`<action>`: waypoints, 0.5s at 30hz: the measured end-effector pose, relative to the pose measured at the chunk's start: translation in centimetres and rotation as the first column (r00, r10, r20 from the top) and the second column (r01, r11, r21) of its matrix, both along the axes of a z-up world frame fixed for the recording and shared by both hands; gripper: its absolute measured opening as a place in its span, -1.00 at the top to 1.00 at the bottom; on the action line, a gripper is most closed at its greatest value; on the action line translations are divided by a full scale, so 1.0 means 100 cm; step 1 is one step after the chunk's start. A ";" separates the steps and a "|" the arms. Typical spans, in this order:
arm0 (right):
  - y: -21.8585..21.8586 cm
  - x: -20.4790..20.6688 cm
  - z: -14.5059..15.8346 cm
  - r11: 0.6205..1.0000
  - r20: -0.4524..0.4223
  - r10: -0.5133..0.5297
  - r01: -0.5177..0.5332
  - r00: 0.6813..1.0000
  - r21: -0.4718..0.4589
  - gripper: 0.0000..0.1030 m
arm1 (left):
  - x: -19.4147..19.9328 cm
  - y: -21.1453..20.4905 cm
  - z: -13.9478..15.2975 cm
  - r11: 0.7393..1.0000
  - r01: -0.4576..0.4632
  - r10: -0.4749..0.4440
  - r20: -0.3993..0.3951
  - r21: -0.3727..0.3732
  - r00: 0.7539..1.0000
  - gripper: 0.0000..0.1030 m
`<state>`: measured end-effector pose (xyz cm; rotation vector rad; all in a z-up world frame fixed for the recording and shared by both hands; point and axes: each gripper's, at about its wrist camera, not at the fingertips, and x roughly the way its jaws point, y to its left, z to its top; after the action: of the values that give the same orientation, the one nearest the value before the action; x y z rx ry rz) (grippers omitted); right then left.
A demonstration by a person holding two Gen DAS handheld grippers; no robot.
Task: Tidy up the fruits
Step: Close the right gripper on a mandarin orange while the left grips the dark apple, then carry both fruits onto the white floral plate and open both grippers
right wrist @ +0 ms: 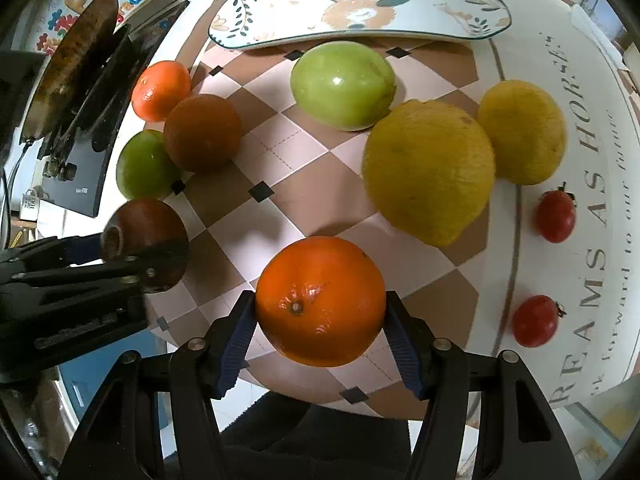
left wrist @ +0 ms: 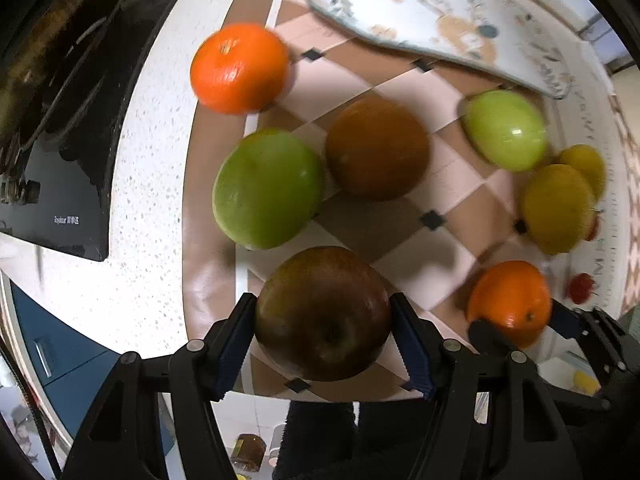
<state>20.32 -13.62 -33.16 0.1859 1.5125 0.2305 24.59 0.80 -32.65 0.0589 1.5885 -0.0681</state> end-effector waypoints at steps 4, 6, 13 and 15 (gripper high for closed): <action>-0.018 0.005 0.039 0.997 0.053 -0.033 0.030 0.998 0.066 -0.26 | -0.004 -0.004 0.043 0.997 0.017 -0.013 0.044 -0.075 0.999 -0.25; -0.030 0.015 0.060 0.995 0.090 -0.055 0.048 0.994 0.086 -0.26 | 0.002 -0.006 0.068 0.994 0.023 -0.015 0.078 -0.111 0.997 -0.25; -0.064 0.106 0.098 0.991 0.220 -0.123 0.108 0.968 0.080 -0.26 | 0.084 -0.025 0.132 0.981 0.053 -0.016 0.192 -0.189 0.981 -0.25; -0.065 0.138 0.093 0.992 0.227 -0.126 0.115 0.966 0.060 -0.26 | 0.114 -0.035 0.133 0.982 0.049 -0.012 0.198 -0.183 0.980 -0.25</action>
<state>34.16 -20.14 -23.90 0.2779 1.2616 0.1827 35.97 -2.65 -19.34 -0.0556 1.3776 -0.2288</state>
